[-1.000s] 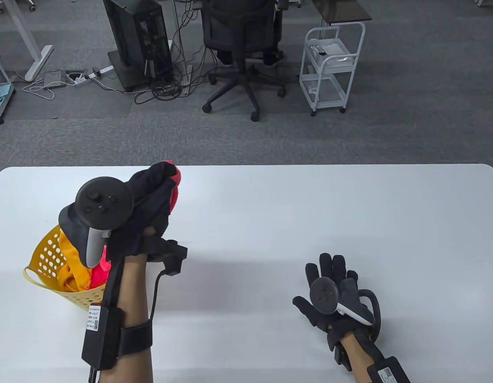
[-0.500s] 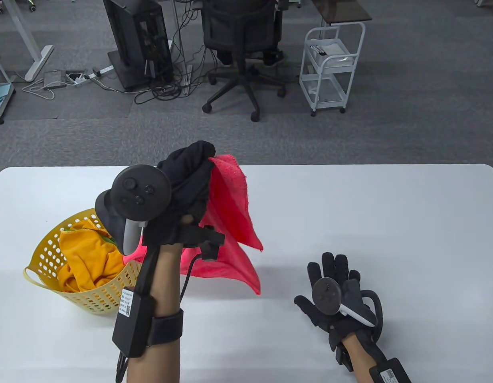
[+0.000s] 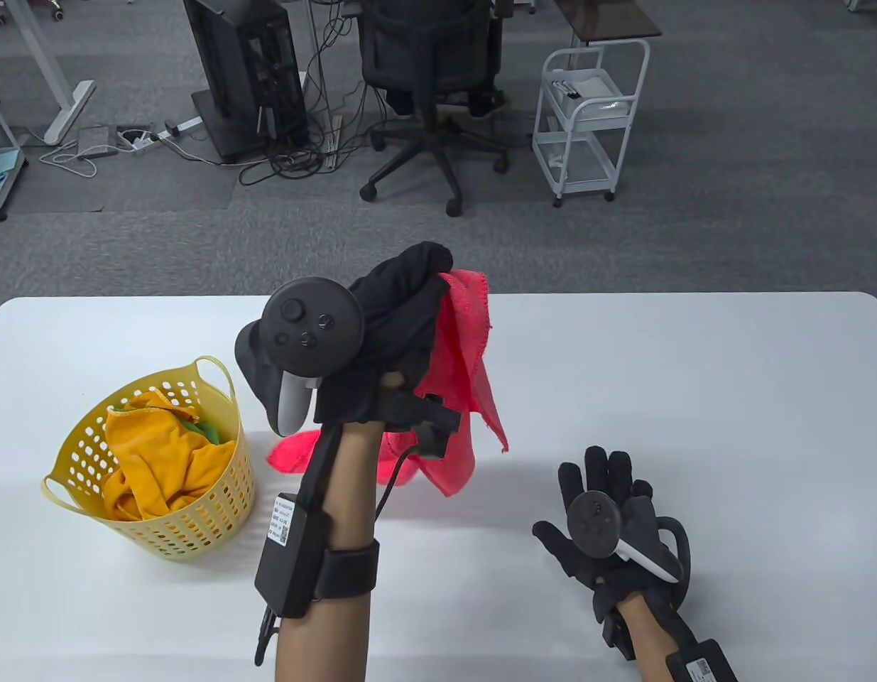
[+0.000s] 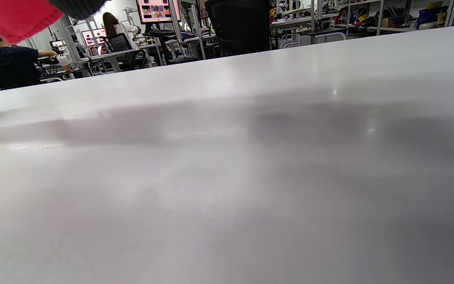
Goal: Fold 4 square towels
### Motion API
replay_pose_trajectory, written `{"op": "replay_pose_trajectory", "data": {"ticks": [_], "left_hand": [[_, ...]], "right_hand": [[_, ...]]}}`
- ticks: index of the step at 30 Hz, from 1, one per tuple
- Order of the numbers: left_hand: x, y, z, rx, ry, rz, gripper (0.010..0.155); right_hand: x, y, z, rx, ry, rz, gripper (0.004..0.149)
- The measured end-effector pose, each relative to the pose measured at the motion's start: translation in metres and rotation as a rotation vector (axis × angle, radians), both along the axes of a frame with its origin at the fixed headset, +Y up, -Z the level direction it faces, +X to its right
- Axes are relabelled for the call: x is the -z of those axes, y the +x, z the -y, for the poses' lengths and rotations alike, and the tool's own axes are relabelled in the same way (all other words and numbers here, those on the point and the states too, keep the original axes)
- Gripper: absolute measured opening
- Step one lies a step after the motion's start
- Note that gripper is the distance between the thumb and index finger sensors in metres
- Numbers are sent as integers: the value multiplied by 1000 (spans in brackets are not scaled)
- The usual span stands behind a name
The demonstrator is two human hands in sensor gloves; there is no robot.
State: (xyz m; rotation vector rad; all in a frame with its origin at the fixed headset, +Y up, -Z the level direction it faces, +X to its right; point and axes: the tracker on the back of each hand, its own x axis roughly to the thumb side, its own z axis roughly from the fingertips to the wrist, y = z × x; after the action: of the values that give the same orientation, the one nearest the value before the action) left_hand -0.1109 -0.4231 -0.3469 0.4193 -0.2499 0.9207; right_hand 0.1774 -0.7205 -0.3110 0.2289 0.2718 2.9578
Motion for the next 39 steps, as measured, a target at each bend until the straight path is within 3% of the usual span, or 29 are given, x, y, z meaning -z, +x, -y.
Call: {"op": "replay_pose_trajectory", "data": {"ticks": [7,11,16,27,33,39], "left_hand": [[12,1,21,26,-39,-47,39],[18,4,42,60,-75,-16,39],[19,3,93,115,-139,43,39],[28,-37,214,305,-306,-27,39],[29,-59,251,418,-377,-47,39],[32,-68,278,653,-437,-86,39]], "right_hand": [[0,2,-2,9,15,5,89],[-1,2,-3,10,11,9,90],[-1,2,-3,5,8,8,90],[-1,0,-2,-10,-17,11,89],[2,1,0,-7,-39,23,89],[5,2,4,-23,-62,35,89]]}}
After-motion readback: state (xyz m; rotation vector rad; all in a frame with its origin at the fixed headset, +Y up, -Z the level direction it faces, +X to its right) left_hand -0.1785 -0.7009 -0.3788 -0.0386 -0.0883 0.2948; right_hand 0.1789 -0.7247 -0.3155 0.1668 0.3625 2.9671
